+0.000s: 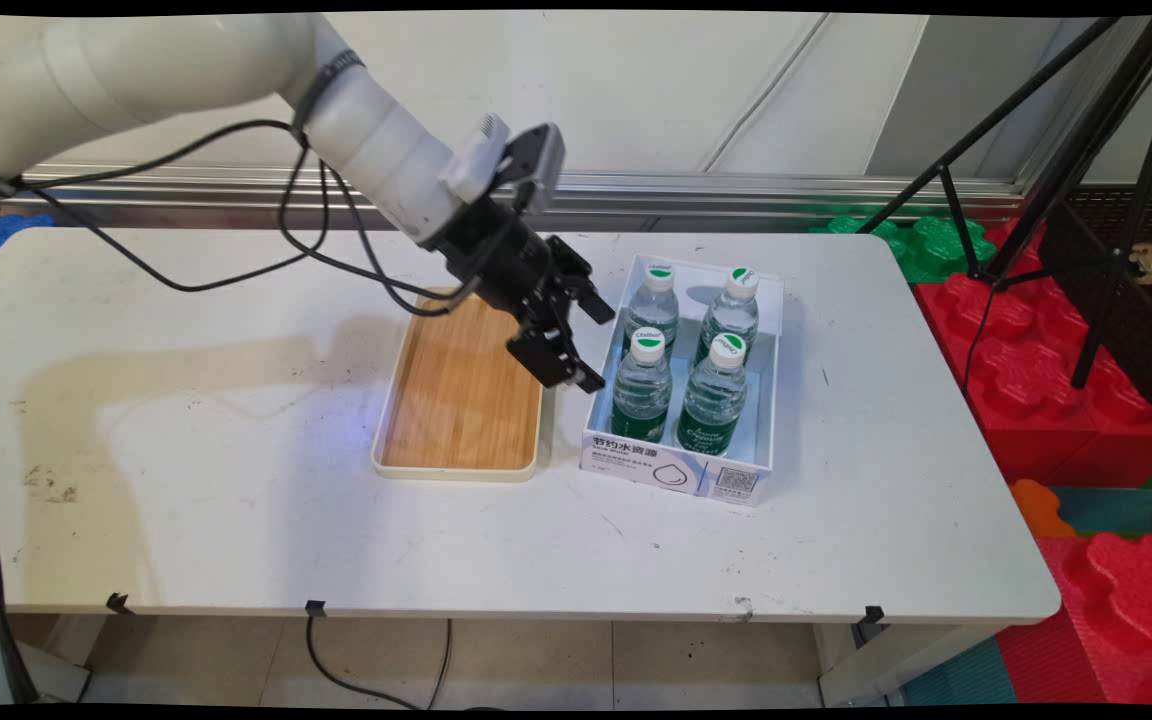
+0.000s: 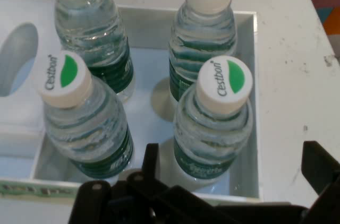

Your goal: Pick up the green bottle from the white box

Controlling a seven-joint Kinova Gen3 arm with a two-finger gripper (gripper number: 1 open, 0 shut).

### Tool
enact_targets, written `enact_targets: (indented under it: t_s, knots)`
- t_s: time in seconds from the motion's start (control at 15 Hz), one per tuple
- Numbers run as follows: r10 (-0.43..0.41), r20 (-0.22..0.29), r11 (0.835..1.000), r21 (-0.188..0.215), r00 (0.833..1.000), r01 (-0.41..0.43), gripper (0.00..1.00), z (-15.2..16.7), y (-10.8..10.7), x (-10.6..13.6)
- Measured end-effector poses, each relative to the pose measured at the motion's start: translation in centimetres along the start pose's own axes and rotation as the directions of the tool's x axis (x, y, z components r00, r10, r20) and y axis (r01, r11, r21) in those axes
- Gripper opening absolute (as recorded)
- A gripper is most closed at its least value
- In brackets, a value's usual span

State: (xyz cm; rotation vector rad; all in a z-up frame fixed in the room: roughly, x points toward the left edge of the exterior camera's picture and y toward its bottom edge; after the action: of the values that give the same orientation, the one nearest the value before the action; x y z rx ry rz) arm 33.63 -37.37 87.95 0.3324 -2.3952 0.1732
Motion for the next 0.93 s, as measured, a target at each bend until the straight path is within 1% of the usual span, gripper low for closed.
enact_targets:
  t_s: [0.07, 0.13, 0.53, 0.93]
  knots:
    - [0.001, 0.003, 1.000, -0.001, 1.000, -0.001, 1.00, 0.5, -0.1, 0.1]
    - [0.004, 0.011, 1.000, -0.003, 1.000, -0.004, 1.00, 1.7, -0.2, 0.2]
    - [0.010, 0.030, 1.000, -0.010, 1.000, -0.009, 1.00, 5.5, -0.5, 0.5]
    - [0.009, 0.037, 1.000, -0.012, 0.999, -0.009, 1.00, 7.7, -0.7, 0.7]
